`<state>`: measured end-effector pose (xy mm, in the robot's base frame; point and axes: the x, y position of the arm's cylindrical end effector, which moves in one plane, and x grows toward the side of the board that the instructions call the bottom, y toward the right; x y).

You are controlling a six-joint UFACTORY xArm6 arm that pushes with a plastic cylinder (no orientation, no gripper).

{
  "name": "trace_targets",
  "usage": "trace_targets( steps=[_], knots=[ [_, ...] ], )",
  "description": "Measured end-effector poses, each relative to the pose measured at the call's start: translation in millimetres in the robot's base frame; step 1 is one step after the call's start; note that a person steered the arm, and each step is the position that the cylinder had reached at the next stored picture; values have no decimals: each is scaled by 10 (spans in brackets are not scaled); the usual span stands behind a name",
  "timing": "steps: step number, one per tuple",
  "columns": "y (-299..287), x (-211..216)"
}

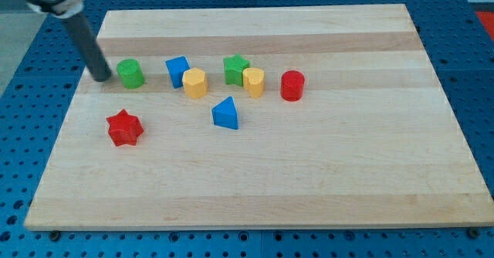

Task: Move the green circle into the blue cube and yellow hexagon

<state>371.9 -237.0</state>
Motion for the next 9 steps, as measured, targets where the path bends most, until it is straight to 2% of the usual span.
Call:
trace_targets(
  steps=[2, 4, 5, 6, 7, 8, 9],
  knots=[
    [792, 9],
    [-174, 433],
    [-448, 811],
    [-337, 1422],
    [-27, 1644],
    [347, 1481],
    [431, 1197]
  ],
)
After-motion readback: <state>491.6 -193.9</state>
